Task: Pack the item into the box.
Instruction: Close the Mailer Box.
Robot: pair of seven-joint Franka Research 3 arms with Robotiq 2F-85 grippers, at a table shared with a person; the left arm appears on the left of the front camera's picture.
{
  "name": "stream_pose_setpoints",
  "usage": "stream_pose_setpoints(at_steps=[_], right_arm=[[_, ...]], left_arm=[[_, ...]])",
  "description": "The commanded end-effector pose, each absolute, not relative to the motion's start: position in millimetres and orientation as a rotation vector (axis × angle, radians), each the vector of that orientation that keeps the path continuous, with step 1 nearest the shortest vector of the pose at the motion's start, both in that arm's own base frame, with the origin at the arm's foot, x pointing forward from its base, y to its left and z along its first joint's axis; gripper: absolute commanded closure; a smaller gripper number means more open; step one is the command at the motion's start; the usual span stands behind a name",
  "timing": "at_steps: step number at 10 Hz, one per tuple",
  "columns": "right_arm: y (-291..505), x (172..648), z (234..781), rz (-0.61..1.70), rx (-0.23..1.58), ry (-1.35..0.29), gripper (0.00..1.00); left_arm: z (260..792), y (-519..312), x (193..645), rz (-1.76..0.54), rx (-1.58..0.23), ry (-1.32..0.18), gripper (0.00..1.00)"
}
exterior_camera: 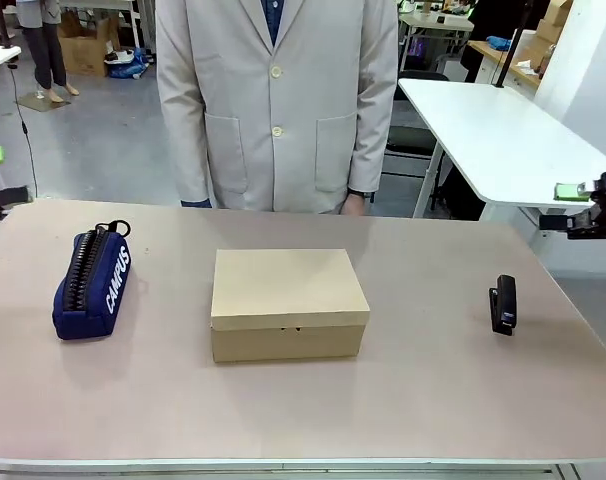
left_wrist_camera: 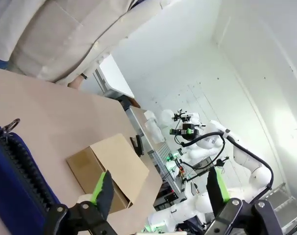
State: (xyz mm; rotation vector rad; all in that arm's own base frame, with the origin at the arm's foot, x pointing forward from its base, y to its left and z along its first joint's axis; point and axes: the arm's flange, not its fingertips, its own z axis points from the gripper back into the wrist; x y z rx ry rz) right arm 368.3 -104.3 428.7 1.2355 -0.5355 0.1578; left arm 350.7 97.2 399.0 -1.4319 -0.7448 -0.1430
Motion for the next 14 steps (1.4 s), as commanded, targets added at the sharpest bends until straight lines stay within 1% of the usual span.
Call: stream_pose_setpoints(at_steps=[1,14], right_arm=[[-104.3,368.1,432.7,0.159,1.257,-0.549,0.0],[-104.3,368.1,432.7,0.159,1.257,-0.549,0.0]], left_arm=[[402.0,97.7,351.0,-0.133,-1.432,-0.75,0.0],[402.0,97.7,351.0,-0.133,-1.432,-0.75,0.0]])
